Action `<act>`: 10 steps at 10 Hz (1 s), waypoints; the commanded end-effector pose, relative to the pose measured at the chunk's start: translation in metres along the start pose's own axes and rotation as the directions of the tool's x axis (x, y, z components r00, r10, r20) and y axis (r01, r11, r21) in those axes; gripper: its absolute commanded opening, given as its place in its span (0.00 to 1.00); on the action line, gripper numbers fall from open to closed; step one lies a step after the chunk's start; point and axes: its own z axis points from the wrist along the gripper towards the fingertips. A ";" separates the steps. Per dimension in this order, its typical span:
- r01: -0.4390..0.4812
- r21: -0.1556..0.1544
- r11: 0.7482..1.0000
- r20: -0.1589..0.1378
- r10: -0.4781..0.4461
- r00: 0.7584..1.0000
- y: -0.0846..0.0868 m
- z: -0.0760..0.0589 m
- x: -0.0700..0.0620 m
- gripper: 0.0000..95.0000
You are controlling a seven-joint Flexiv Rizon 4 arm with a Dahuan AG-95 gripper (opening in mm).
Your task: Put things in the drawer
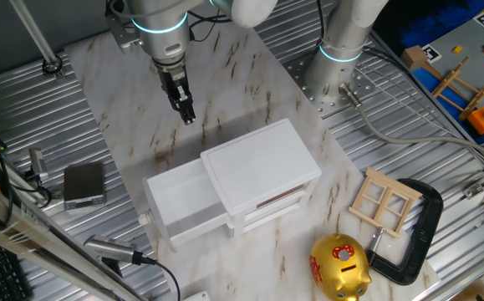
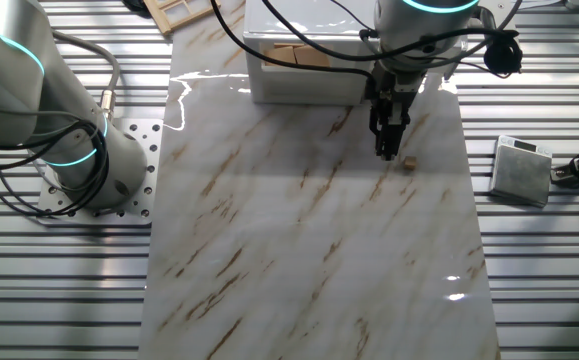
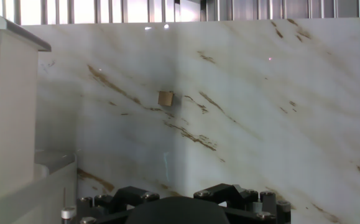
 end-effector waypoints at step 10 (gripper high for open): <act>0.099 -0.008 0.995 0.020 -0.099 0.995 0.000 0.000 0.000 0.00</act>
